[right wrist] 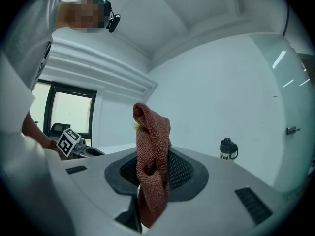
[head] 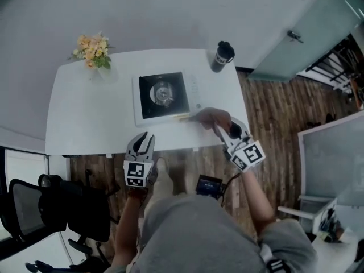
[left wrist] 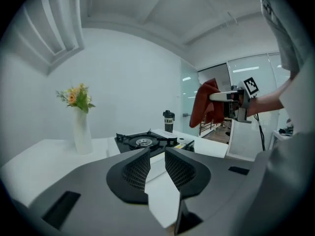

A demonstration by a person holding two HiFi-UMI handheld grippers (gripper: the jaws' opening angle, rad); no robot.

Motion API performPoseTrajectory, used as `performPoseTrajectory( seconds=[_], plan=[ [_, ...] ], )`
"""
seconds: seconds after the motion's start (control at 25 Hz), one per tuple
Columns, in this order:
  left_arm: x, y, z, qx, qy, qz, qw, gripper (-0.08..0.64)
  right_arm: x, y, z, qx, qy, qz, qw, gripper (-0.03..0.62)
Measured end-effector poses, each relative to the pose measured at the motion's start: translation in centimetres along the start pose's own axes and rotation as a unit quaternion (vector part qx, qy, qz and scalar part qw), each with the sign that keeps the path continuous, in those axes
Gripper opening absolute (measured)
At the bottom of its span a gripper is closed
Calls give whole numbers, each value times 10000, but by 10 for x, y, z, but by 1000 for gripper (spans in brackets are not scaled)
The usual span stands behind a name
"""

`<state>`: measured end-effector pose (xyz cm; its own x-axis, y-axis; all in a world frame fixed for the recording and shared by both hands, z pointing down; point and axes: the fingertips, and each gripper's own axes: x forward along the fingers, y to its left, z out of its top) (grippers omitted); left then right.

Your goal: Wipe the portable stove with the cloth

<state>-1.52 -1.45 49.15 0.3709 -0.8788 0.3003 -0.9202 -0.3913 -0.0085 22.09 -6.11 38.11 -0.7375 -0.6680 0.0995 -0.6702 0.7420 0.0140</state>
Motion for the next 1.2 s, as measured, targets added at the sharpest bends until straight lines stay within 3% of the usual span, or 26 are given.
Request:
performPoseTrajectory(
  seconds=[0.28,0.4,0.52,0.6,0.8,0.96,1.04,1.2],
  plan=[
    [53,49,4,406,115,-531,9977,129,100,-50,13,-1055,481,108,9932,104],
    [70,57,-1,499,291,-789,9952,133,134,-78,4,-1309,919,-18,9871,104],
    [81,57,-9,415,486,-1023,9927,137,167,-110,-6,-2023,1514,-225,9673,104],
    [86,57,-15,425,618,-1137,9907,137,194,-125,-15,-2538,1773,-116,9508,104],
    [99,53,-20,703,810,-1402,9843,140,244,-165,-42,-2347,2392,-99,9421,106],
    [103,57,-27,781,912,-1362,9834,140,273,-172,-77,-2170,2933,91,9310,109],
    [102,57,-28,796,972,-1312,9834,138,276,-170,-101,-2148,3335,263,9176,110],
    [109,54,-24,973,1044,-1184,9827,137,275,-167,-133,-2622,3990,717,8758,115]
  ],
)
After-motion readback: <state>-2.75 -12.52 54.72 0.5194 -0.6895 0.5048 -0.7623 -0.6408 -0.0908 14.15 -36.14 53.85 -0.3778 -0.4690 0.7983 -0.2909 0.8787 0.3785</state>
